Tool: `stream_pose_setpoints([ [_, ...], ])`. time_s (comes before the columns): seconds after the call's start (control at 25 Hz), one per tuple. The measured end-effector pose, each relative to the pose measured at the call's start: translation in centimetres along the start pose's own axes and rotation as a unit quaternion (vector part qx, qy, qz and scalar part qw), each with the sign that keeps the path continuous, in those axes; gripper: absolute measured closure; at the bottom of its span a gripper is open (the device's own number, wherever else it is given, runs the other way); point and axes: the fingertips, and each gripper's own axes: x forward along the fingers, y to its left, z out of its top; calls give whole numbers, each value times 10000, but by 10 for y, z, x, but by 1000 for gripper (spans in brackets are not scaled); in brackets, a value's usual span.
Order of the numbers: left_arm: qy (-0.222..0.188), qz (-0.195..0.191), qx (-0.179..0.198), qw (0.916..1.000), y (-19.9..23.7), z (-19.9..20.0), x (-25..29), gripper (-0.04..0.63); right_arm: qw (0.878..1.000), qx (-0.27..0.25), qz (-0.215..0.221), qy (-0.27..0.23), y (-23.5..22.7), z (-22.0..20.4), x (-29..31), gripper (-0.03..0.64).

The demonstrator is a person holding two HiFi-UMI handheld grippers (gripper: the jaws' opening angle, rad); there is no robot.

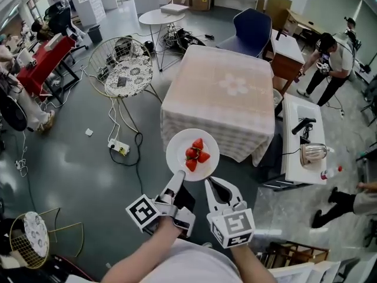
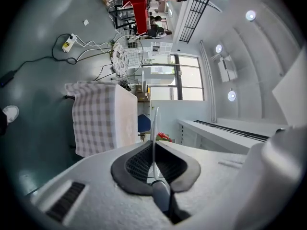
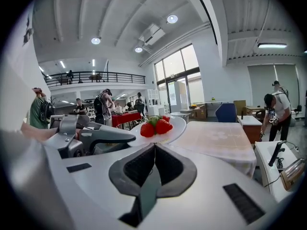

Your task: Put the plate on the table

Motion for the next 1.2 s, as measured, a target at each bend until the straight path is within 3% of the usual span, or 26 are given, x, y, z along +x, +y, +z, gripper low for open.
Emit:
stream_pose_setpoints([
  [0.32, -9, -83, -250, 9997, -3, 63, 34, 578, 9998, -140, -65, 122, 8, 28, 66, 613],
  [0.6, 8, -96, -355, 9993, 2, 94, 49, 578, 9993, -274, -189, 158, 5, 40, 94, 612],
  [1.2, 133, -42, -263, 9996, 9, 106, 112, 578, 9995, -181, -254, -10, -42, 52, 135, 612],
])
